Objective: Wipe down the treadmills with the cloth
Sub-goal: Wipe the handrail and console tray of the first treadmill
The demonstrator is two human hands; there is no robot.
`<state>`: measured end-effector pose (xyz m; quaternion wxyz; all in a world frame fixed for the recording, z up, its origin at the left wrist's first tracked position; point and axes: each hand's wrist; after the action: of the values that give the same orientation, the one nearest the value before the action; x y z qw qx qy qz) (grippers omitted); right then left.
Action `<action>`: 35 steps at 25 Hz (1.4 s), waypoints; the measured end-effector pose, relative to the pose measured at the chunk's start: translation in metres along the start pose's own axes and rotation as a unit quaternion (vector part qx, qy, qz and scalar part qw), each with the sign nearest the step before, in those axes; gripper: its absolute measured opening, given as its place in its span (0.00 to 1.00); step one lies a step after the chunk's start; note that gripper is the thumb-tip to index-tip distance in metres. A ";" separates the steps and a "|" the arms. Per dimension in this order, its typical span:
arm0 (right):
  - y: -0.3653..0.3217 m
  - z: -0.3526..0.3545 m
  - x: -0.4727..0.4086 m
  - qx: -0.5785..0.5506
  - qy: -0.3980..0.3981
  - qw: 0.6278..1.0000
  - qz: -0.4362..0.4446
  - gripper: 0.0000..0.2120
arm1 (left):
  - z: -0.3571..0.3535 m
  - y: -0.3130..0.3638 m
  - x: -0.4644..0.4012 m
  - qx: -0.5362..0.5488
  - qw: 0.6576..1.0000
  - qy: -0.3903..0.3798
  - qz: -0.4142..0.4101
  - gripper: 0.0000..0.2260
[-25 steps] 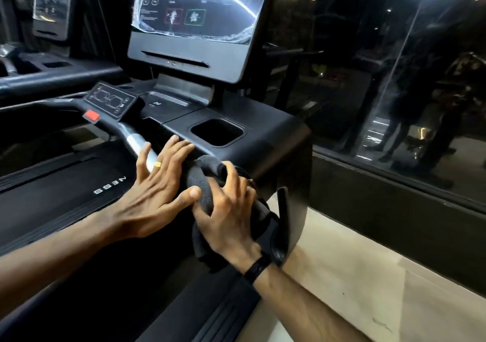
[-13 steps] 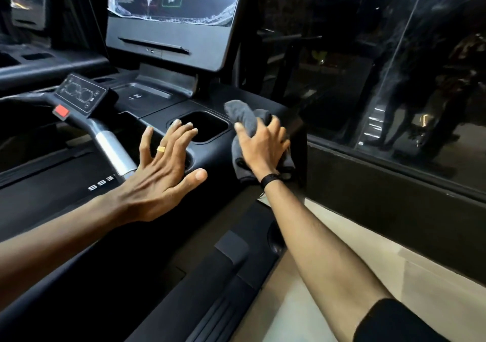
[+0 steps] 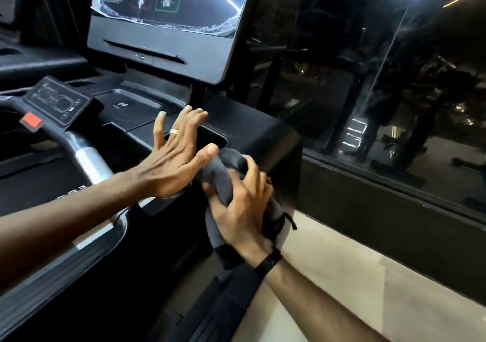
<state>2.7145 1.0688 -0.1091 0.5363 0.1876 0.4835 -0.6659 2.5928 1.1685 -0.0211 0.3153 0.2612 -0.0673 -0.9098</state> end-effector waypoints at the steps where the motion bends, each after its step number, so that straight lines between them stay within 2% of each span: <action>1: 0.010 -0.003 -0.019 0.014 -0.012 0.999 0.034 0.20 | -0.001 -0.003 -0.007 0.004 1.000 0.005 0.016 0.40; 3: 0.041 -0.014 -0.064 0.064 -0.022 0.998 0.009 0.23 | -0.003 -0.009 -0.018 0.030 0.997 0.015 0.064 0.39; 6: 0.094 -0.022 -0.113 0.089 -0.061 0.985 -0.135 0.26 | -0.011 -0.011 -0.019 0.047 0.995 0.005 0.084 0.40; 8: 0.102 -0.022 -0.115 0.075 -0.022 0.976 -0.205 0.26 | -0.010 -0.013 -0.014 0.041 0.996 0.016 0.074 0.44; 10: 0.082 -0.020 -0.087 0.060 0.025 0.964 -0.258 0.25 | -0.005 -0.016 -0.007 0.028 0.996 0.024 0.075 0.47; 12: 0.044 -0.016 -0.047 0.057 0.043 0.971 -0.226 0.24 | -0.002 -0.018 -0.006 0.025 0.996 0.024 0.076 0.48; 14: 0.016 -0.009 -0.026 0.064 0.029 0.990 -0.126 0.21 | -0.007 -0.017 -0.014 0.032 0.997 0.012 0.074 0.47; 17: 0.017 -0.008 -0.043 0.048 -0.027 0.998 -0.005 0.20 | -0.020 -0.010 -0.036 0.067 0.994 0.008 0.088 0.42; 19: 0.036 -0.015 -0.066 0.041 -0.047 0.998 0.012 0.22 | -0.023 -0.004 -0.048 0.084 0.991 0.016 0.104 0.41; 22: 0.089 -0.027 -0.103 0.071 -0.001 0.996 -0.056 0.24 | -0.036 0.014 -0.061 0.064 0.993 -0.011 0.094 0.41; 25: 0.139 -0.032 -0.107 0.008 0.074 0.981 -0.179 0.33 | -0.051 0.027 -0.057 0.036 0.996 -0.061 0.052 0.42; 27: 0.156 -0.033 -0.084 -0.098 0.155 0.938 -0.295 0.41 | -0.055 0.030 -0.053 0.027 0.997 -0.063 0.034 0.43; 29: 0.146 -0.032 -0.049 -0.196 0.211 0.878 -0.382 0.42 | -0.054 0.031 -0.053 0.045 0.996 -0.053 0.054 0.43; 31: 0.113 -0.030 -0.019 -0.236 0.220 0.856 -0.404 0.34 | -0.053 0.032 -0.055 0.039 0.997 -0.044 0.057 0.46; 33: 0.094 -0.035 -0.005 -0.221 0.214 0.856 -0.416 0.36 | -0.054 0.034 -0.054 0.020 0.997 -0.055 0.049 0.46; 35: 0.105 -0.038 -0.017 -0.181 0.201 0.873 -0.406 0.38 | -0.053 0.036 -0.053 0.016 0.996 -0.061 0.059 0.45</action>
<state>2.8040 1.1143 -0.1603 0.1347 0.0044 0.7268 -0.6735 2.6746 1.1742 -0.0333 0.3591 0.2057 -0.1166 -0.9028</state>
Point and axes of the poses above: each hand's wrist, its own x-axis away from the middle knuckle, its own z-axis out of the back of the hand, y = z × x, and after that the axes turned 4 degrees about z, right-handed
